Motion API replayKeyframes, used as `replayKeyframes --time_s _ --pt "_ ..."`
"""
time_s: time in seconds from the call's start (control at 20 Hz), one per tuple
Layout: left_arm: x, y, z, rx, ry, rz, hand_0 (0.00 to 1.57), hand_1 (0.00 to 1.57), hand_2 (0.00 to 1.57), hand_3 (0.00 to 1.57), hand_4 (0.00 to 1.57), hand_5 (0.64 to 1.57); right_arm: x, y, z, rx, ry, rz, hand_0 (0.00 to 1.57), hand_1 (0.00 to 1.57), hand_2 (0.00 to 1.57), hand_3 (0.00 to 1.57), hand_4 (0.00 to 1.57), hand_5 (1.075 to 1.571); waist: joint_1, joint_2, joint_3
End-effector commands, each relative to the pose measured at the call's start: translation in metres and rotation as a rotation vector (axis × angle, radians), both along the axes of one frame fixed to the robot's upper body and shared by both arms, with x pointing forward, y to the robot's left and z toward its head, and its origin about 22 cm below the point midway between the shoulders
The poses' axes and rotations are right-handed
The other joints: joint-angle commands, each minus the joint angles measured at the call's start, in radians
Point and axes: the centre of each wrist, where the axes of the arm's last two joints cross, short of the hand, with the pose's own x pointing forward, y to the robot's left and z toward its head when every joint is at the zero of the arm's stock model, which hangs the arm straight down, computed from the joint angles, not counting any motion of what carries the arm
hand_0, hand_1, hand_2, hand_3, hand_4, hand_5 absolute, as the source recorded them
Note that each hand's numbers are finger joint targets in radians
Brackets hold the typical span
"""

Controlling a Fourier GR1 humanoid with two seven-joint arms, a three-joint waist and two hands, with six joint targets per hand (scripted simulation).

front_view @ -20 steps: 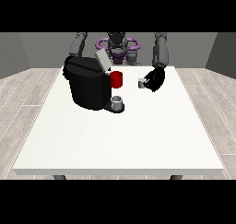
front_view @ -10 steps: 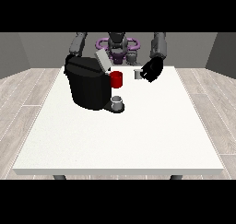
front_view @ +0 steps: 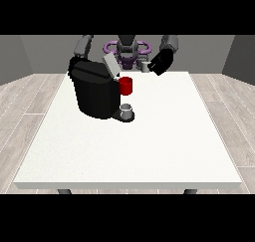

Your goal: Insert the coffee pod into the coffee machine and close the lid

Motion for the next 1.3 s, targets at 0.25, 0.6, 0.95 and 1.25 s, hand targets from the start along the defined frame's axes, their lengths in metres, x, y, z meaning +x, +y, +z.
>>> replayKeyframes --time_s 0.25,0.6,0.95,1.25 --pt "0.017 -0.047 0.059 -0.094 -0.016 -0.009 1.40 1.40 1.43 1.37 0.66 1.571 0.003 -0.027 -0.004 0.018 -0.018 -0.017 0.00 0.00 0.00 0.00 0.19 1.571 -0.006 0.012 0.0002" --pt "0.031 -0.007 0.091 -0.105 -0.122 0.111 1.35 1.35 1.40 1.32 0.61 1.571 0.031 0.005 0.032 0.042 -0.143 0.079 0.00 0.00 0.00 0.00 0.14 1.571 -0.097 0.141 -0.0003" --pt "0.038 0.006 0.125 -0.127 -0.217 0.140 1.39 1.39 1.44 1.36 0.63 1.571 0.039 0.014 0.043 0.031 -0.216 0.203 0.00 0.00 0.00 0.00 0.00 1.571 -0.131 0.225 -0.0002" --pt "0.041 0.014 0.146 -0.162 -0.210 0.178 1.44 1.44 1.47 1.38 0.60 1.571 0.048 -0.015 0.048 0.031 -0.246 0.188 0.00 0.00 0.00 0.00 0.30 1.571 -0.109 0.254 0.0001"
